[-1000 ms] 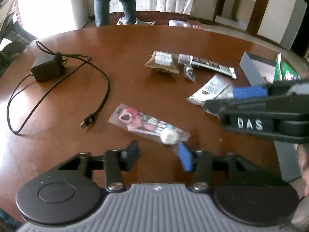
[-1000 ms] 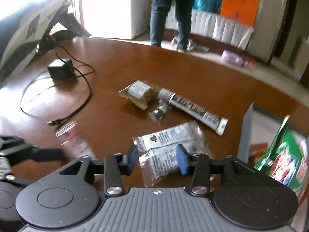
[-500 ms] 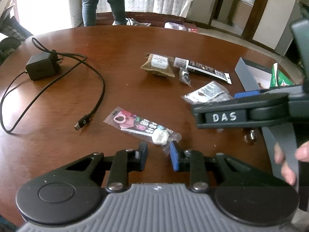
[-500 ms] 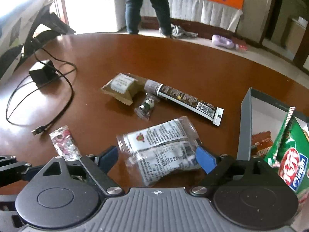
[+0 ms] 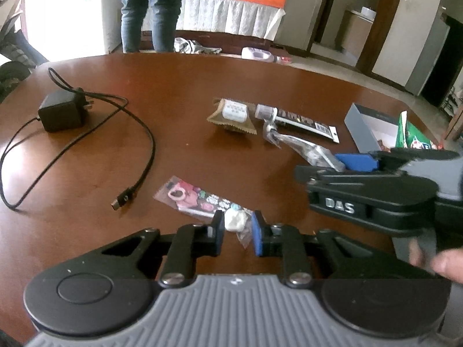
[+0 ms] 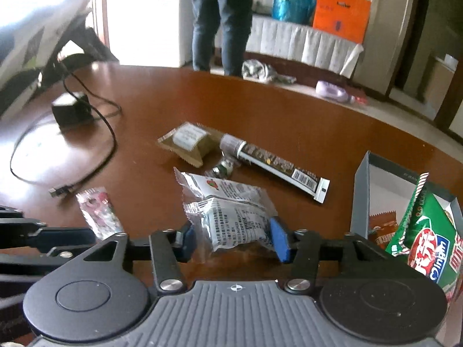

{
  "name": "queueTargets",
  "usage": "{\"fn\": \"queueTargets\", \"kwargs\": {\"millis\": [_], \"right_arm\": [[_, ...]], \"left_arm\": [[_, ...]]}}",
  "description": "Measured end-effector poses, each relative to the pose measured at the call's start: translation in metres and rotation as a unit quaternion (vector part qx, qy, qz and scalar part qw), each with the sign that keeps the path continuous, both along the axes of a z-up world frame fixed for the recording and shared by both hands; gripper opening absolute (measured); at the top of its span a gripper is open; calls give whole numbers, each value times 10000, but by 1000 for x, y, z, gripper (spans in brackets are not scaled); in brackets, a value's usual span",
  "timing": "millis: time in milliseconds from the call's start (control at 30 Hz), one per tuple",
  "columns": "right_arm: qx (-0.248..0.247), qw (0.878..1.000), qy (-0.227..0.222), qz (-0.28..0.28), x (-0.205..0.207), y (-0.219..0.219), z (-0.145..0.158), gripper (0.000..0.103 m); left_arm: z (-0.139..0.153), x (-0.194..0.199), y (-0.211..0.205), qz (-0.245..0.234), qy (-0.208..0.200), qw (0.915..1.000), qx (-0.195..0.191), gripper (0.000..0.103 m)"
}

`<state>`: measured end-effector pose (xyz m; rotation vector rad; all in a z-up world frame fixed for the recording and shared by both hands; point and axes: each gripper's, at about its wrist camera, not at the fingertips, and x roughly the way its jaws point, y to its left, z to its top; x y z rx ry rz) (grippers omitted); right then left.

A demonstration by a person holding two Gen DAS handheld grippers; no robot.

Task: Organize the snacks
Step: 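Grasp the pink candy packet with the left tool while the right tool grasps the clear nut bag, then carry the candy packet and nut bag over the white box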

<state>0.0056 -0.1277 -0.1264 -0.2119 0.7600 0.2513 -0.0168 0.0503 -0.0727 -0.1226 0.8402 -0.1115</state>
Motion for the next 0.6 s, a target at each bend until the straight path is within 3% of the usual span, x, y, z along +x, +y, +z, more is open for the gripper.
{"fn": "queueTargets", "kwargs": {"millis": [167,267,500,533,600], "right_arm": [[335,9993,-161,0,-19,-9,12,41],[469,9983,-352,59,-33,-15,20,29],[914,9951,-348,110,-54,-34,30,24],[1025,9941,-334,121,-58,-39,32,23],[1273,9913,-289,153,-66,-49,36,21]], "left_arm": [[3,-1,-1,-21,-25,10000,89,19],[1,0,-3,17,15,10000,33,19],[-10,8,-6,245,229,9993,-175,24],[-11,9,-6,291,228,9991,-207,25],[-13,9,-8,347,162,9990,-240,40]]}}
